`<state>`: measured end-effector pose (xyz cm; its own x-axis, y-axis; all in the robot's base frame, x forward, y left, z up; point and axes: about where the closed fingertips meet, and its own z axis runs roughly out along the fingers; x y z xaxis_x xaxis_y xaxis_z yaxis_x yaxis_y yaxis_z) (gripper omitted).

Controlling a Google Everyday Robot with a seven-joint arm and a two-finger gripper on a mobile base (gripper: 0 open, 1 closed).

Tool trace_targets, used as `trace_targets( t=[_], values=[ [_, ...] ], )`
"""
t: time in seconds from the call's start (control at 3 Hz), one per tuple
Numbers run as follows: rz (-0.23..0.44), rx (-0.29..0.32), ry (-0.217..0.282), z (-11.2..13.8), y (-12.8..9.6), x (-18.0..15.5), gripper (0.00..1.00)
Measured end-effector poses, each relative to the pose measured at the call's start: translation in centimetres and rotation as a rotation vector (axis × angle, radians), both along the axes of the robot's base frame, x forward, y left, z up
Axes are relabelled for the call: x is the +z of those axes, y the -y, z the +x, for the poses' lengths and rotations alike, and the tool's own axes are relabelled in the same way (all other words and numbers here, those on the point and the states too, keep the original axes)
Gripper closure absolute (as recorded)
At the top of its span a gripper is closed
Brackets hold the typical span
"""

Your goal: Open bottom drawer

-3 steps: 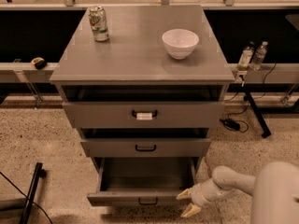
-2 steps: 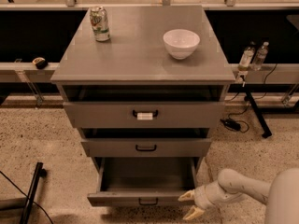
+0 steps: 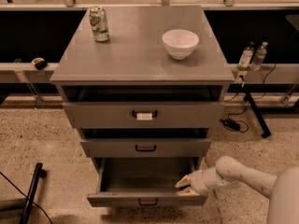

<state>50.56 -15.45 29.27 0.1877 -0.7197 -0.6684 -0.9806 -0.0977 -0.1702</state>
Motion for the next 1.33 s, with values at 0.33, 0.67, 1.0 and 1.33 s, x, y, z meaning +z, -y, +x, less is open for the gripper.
trace_targets(
  t=[0.33, 0.67, 1.0, 1.33],
  values=[
    [0.025, -0.046, 0.070, 4.1, -0.4, -0.7, 0.85],
    [0.021, -0.058, 0.078, 5.1, -0.1, -0.9, 1.00],
    [0.016, -0.058, 0.065, 5.3, -0.3, -1.5, 1.00],
    [0.043, -0.060, 0.035, 6.0, -1.1, -5.0, 1.00]
  ],
)
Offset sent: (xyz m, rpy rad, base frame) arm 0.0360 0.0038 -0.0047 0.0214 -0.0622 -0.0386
